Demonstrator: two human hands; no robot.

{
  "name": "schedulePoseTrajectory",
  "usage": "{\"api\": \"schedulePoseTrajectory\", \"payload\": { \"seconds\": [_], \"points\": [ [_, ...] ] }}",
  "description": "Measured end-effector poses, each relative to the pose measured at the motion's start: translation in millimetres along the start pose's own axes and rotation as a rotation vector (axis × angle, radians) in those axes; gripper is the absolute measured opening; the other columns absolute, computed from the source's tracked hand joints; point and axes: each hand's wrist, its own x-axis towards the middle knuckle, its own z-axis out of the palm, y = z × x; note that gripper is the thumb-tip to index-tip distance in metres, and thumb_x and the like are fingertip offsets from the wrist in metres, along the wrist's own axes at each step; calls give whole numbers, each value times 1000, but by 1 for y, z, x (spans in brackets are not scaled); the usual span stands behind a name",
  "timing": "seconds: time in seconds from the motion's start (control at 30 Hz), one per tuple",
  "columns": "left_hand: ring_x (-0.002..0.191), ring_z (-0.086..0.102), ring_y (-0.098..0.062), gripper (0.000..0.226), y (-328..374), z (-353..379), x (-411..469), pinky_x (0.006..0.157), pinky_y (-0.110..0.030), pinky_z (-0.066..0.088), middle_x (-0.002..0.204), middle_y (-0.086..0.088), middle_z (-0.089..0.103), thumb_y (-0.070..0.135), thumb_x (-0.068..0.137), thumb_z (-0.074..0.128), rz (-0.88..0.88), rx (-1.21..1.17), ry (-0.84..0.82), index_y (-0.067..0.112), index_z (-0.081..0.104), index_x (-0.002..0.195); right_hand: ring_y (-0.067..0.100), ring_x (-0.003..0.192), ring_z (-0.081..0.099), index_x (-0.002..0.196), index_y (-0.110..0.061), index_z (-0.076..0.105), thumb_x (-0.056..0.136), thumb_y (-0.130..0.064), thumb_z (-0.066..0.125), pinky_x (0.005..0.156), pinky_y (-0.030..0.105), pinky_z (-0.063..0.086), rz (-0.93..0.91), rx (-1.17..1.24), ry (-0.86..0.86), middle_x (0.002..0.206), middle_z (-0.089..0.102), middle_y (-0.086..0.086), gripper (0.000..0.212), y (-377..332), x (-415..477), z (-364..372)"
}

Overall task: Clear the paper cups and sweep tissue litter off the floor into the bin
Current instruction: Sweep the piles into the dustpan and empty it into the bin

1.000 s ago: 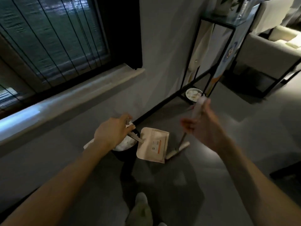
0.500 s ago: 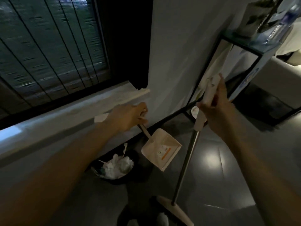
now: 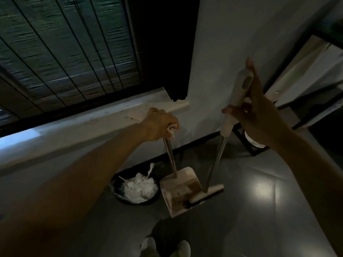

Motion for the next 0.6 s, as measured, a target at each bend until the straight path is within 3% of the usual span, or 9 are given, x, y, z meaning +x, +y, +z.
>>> {"api": "schedulePoseTrajectory", "payload": {
  "seconds": [0.1, 0.17, 0.3, 0.43, 0.53, 0.6],
  "points": [
    [111, 42, -17, 32, -10, 13, 8, 100, -30, 14, 109, 2, 60, 23, 79, 73, -77, -58, 31, 22, 64, 110, 17, 122, 48, 140, -48, -13, 87, -24, 59, 103, 56, 41, -22, 10, -85, 153, 20, -6, 93, 7, 24, 8],
    [116, 40, -19, 32, -16, 21, 15, 104, -30, 13, 106, 5, 55, 18, 80, 72, -141, -106, 40, 23, 65, 111, 25, 123, 52, 138, -51, -12, 85, -29, 59, 99, 59, 44, -42, 0, -128, 150, 18, -11, 92, 15, 42, 14],
    [114, 40, -15, 34, -31, 36, 31, 83, -20, 11, 113, 5, 56, 29, 85, 67, -114, -55, 44, 23, 61, 117, 28, 113, 59, 141, -49, -12, 90, -5, 58, 98, 57, 45, -52, -20, -196, 151, 18, -5, 97, 35, 76, 31],
    [112, 44, -14, 34, -50, 48, 44, 77, -18, 8, 114, 5, 57, 29, 85, 67, -80, -29, 55, 26, 61, 118, 34, 120, 53, 126, -74, -12, 92, -1, 56, 98, 60, 44, -39, 15, -214, 140, 11, -16, 106, 57, 101, 55],
    [119, 42, -16, 32, -63, 58, 57, 86, -25, 12, 122, 7, 55, 23, 90, 61, -129, -23, 11, 29, 60, 121, 37, 123, 51, 145, -42, -17, 93, 2, 52, 102, 58, 41, 12, 7, -247, 141, 16, -11, 97, 69, 116, 76],
    [123, 40, -13, 34, -71, 60, 66, 91, -27, 9, 131, 11, 52, 26, 93, 55, -142, 34, -6, 32, 55, 127, 35, 125, 50, 149, -28, -16, 95, 0, 50, 105, 56, 39, 40, -25, -279, 152, 22, 0, 90, 76, 129, 91]
  ]
}}
